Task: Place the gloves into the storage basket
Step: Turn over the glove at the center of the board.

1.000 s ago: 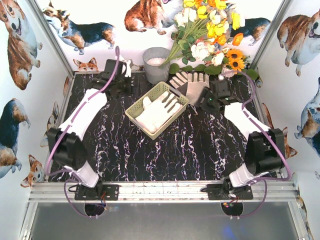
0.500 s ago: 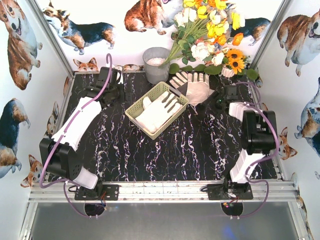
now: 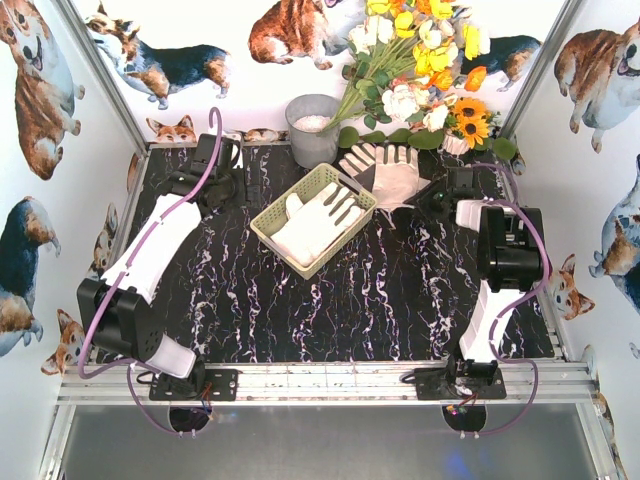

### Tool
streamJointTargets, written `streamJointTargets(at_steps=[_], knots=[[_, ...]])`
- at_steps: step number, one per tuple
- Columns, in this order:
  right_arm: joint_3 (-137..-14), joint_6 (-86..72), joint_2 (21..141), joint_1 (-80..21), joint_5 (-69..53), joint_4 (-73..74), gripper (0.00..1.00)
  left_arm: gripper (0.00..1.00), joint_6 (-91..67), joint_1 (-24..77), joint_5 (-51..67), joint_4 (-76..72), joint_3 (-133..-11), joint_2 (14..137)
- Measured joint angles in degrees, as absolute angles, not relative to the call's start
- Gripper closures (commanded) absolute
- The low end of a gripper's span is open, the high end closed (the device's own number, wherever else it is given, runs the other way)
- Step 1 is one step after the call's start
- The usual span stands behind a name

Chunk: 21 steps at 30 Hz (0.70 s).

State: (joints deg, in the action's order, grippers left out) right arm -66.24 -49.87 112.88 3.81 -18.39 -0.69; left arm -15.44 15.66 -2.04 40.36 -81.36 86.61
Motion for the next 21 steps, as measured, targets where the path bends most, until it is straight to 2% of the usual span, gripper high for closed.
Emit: streamJointTargets(at_steps=[4,7,13,21], knots=[[-66.5,-50.0,113.4,4.1,-19.2,-1.3,0.81,0.22,-15.4,15.6,-2.3,40.6,-81.4,86.2],[-67.0,-49.9,113.8,4.3,-19.6,-1.6,0.87,0.22,-15.4,15.6,-2.4,40.7,-81.4,85.7],[-65.6,-49.4,111.6,4.8,-19.4,-1.8,0.93,0.22,-15.4,15.6,-2.4,41.1,-81.3,84.7],[-57.2,-45.0,92.3,8.2,-19.3,4.6,0.95,0.22,-16.1,15.6,-2.0,40.9,-79.9,82.0]])
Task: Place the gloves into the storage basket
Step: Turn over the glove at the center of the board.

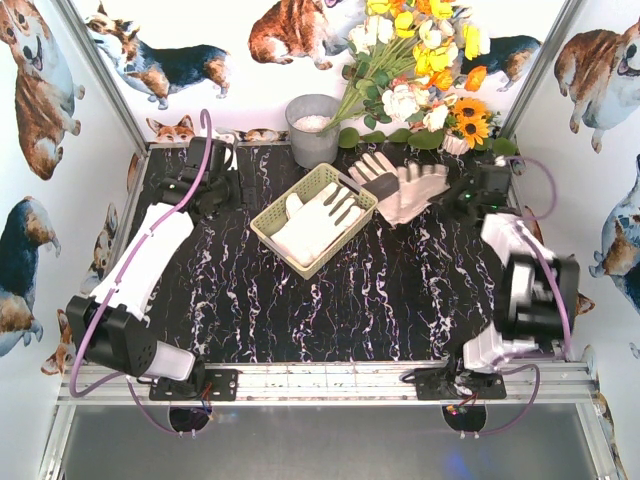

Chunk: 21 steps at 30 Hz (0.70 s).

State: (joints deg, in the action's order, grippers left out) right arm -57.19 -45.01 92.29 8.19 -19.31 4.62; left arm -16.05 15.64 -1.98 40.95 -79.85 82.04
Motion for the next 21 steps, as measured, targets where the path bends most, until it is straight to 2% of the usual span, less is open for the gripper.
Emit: streamJointTargets(at_steps=[11,17,21], knots=[[-58.0,-25.6,65.2,9.0,-9.8,29.8,0.95,0.21,-17.6,15.6,0.3,40.2,-76.2,78.6],[-61.1,-12.7,64.2,7.5,-6.3,40.8,0.95,0.21,-19.6,15.6,1.7,39.4,-73.3,75.9],[-60.7,-7.5,67.8,-0.7,-4.6,45.5,0.95,0.19,-20.4,15.6,2.3,39.2,-71.8,74.3]])
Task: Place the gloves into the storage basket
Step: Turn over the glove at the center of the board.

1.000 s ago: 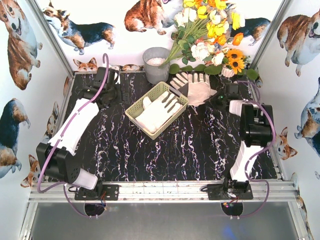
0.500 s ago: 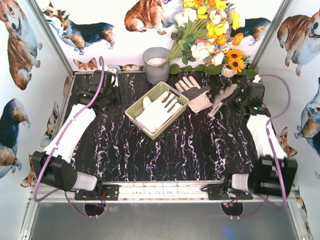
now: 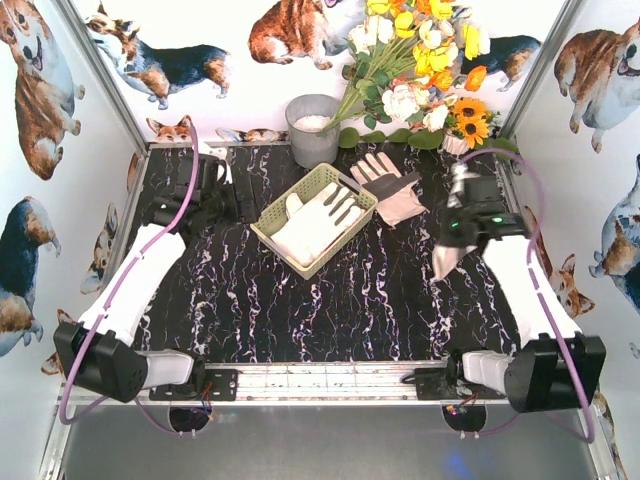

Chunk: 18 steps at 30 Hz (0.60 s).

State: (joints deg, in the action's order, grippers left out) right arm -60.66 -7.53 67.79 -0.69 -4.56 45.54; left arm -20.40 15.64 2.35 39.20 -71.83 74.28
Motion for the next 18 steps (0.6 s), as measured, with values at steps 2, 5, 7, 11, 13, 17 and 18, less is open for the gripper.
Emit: streamJointTargets(at_steps=[2,5,7,11,13,17,18], knots=[[-59.0,-6.7,68.7,-5.1,-5.0,45.7,0.95,0.19,-20.7,15.7,2.4,39.3,-71.2,73.4],[-56.1,-6.2,69.8,-12.1,-6.6,46.3,0.95,0.19,-21.1,15.7,2.3,39.6,-70.4,71.7],[-54.6,-6.3,71.2,-16.2,-7.9,46.2,0.95,0.18,-21.5,15.7,2.3,39.7,-69.5,70.2],[-53.7,-7.9,74.5,-23.0,-10.9,46.1,0.95,0.20,-22.6,15.7,2.3,40.5,-67.2,67.1],[-53.7,-8.9,75.5,-26.0,-12.3,45.5,0.95,0.23,-23.2,15.7,2.3,40.7,-66.3,66.1],[-53.7,-11.2,77.4,-33.4,-15.0,43.4,0.94,0.24,-24.6,15.8,3.0,41.2,-64.2,64.9],[-53.7,-11.8,77.9,-35.4,-15.6,42.7,0.93,0.24,-25.0,15.9,3.3,41.4,-63.4,64.7]])
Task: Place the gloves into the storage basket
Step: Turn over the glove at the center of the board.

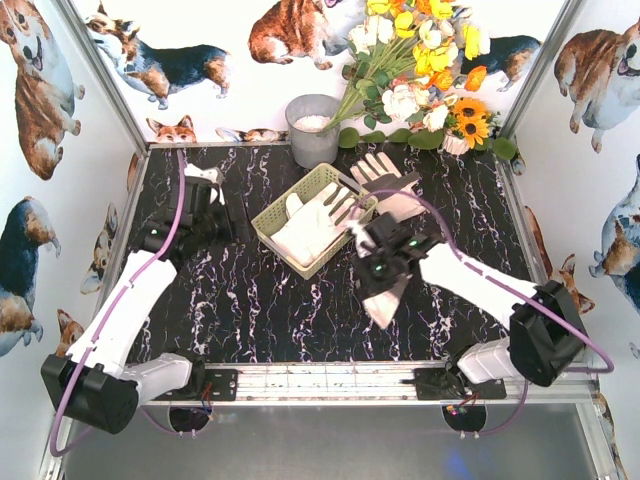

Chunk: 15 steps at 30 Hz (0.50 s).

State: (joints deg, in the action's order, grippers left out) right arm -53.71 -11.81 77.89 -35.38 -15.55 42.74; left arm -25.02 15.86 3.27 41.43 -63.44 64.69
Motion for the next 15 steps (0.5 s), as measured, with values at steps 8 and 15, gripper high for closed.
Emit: streamJointTargets(at_steps=[8,15], knots=[[-53.7,-16.2,82.6,-49.6,-20.9,37.9,0.62,0.24,-30.4,16.8,6.3,41.3,-55.9,60.3],[-53.8,-18.5,78.5,-51.7,-21.7,37.9,0.43,0.24,-38.4,21.6,8.4,38.0,-47.4,54.3]])
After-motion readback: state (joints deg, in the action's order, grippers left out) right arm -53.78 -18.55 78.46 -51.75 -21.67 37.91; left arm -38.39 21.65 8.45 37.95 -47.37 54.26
